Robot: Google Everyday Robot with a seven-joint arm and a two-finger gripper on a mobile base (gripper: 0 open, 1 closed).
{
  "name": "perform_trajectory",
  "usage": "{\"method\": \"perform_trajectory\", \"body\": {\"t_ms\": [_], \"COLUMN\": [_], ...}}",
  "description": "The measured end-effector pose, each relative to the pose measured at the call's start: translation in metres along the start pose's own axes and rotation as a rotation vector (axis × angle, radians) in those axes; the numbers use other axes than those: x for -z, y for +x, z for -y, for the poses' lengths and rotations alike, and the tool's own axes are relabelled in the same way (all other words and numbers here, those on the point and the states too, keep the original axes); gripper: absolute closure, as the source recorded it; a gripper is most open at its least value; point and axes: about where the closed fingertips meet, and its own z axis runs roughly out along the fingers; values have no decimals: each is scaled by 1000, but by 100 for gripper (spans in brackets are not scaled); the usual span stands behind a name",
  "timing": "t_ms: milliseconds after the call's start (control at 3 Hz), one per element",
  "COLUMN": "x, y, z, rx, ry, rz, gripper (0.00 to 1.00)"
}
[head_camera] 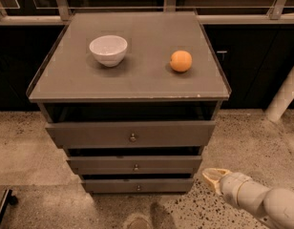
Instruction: Open middle drawer
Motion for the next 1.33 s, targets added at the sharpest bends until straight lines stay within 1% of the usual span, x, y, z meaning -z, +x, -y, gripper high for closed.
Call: {"method": "perform_trajectory", "body": {"t_ms": [333, 667, 1000, 1333], "x": [-29, -71, -72, -81], "y": [4, -13, -13, -2], "z": [-11, -34, -35, -36], "rx": [-51, -62, -63, -73], "ry": [-49, -120, -122, -118], "rz": [44, 115, 116, 136], "gripper": [100, 100, 100, 100]}}
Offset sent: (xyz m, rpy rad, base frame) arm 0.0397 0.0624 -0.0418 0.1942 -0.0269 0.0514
